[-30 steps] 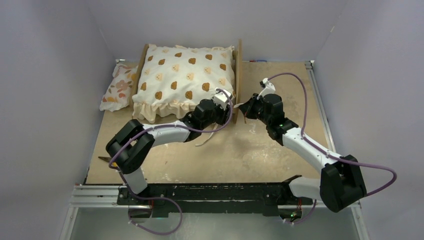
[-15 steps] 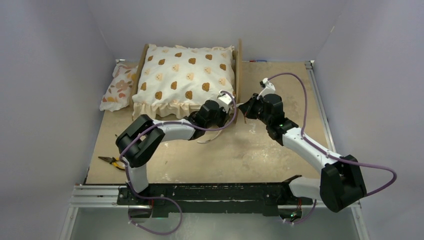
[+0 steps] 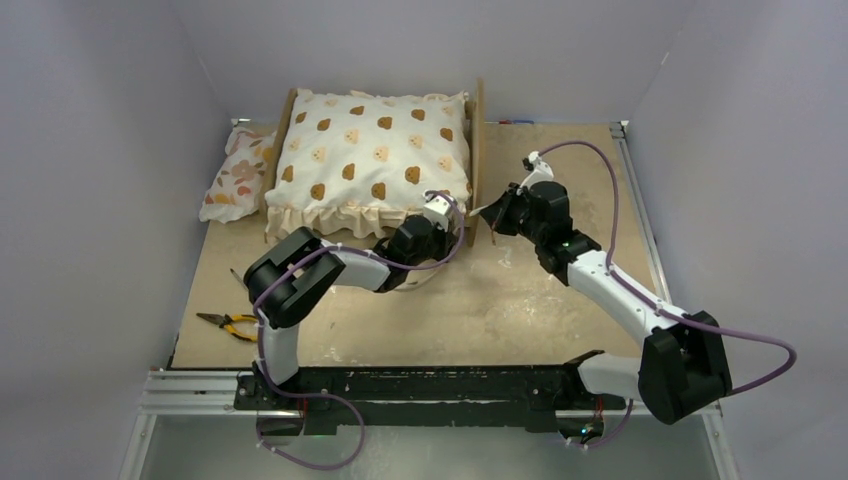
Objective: Set up the pet bed
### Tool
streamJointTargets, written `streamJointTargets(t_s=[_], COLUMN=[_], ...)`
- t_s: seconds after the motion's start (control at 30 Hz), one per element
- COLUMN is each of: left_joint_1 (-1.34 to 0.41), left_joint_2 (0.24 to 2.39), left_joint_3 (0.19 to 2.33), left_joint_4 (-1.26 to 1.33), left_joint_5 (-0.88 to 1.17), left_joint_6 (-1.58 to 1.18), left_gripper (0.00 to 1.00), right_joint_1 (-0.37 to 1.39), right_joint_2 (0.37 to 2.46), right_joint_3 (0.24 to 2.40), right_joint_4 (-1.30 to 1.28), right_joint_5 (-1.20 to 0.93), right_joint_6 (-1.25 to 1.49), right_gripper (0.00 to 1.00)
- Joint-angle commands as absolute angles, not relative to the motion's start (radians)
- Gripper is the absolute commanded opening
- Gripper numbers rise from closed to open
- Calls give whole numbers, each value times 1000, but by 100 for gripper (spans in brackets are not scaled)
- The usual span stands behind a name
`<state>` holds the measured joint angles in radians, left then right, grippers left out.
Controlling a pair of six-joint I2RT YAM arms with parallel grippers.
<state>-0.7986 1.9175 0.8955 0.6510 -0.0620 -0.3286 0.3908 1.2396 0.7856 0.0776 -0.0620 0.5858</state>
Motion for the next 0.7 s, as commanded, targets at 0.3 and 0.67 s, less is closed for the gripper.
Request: streamJointTargets(t_s=[0.3, 0.67], left_joint_1=[-840, -857], left_joint_2=[1939, 1840], left_joint_3=[882, 795], left_joint_4=[605, 704], left_joint_5=[-18, 93], left_joint_6=[-513, -677], left_gripper=[0, 38], right_joint_1=[338, 344], right_joint_2=[1212, 1279], right_joint_3=[715, 452], right_joint_4=[226, 324], right_joint_5=[-91, -129], right_joint_6=[565, 598], right_gripper=[0, 10])
